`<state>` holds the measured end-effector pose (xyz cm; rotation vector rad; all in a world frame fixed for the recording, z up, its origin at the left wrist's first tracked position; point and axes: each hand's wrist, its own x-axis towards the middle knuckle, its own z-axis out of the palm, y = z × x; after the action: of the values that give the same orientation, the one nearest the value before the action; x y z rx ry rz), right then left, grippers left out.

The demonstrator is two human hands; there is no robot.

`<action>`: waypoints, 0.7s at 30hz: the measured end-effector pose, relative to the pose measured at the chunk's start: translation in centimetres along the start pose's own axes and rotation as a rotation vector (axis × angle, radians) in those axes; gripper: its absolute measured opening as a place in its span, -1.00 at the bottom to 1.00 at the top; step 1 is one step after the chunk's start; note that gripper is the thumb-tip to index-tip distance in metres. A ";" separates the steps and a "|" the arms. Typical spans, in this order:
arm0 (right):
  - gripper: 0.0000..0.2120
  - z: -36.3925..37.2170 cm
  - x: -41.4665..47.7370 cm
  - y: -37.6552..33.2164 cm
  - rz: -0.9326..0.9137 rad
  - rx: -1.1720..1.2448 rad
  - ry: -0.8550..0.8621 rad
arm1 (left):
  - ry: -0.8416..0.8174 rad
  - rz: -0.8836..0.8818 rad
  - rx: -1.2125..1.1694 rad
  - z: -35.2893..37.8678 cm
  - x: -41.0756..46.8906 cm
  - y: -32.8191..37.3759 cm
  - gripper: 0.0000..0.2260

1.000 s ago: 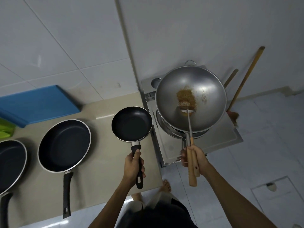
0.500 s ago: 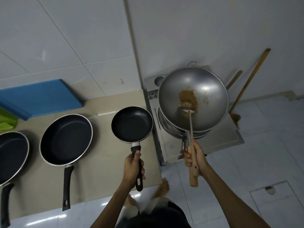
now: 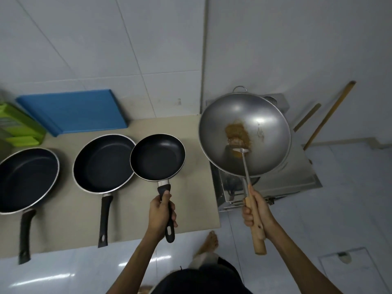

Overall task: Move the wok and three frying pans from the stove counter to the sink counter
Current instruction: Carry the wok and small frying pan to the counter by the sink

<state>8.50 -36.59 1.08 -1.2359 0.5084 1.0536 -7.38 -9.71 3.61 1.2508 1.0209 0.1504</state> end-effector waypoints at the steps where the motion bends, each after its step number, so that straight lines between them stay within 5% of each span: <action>1: -0.50 1.0 -0.8 0.5 -0.003 -0.022 0.010 | 0.009 0.001 -0.011 -1.3 -0.4 0.0 -0.72; 21: -0.45 29.6 -11.7 12.4 0.048 -0.316 -0.166 | 0.212 0.146 -0.243 -35.9 -11.5 1.4 -0.73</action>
<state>-13.83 -13.72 13.12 -1.4014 0.2501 1.3009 -38.67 9.34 12.62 1.1019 1.0567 0.5143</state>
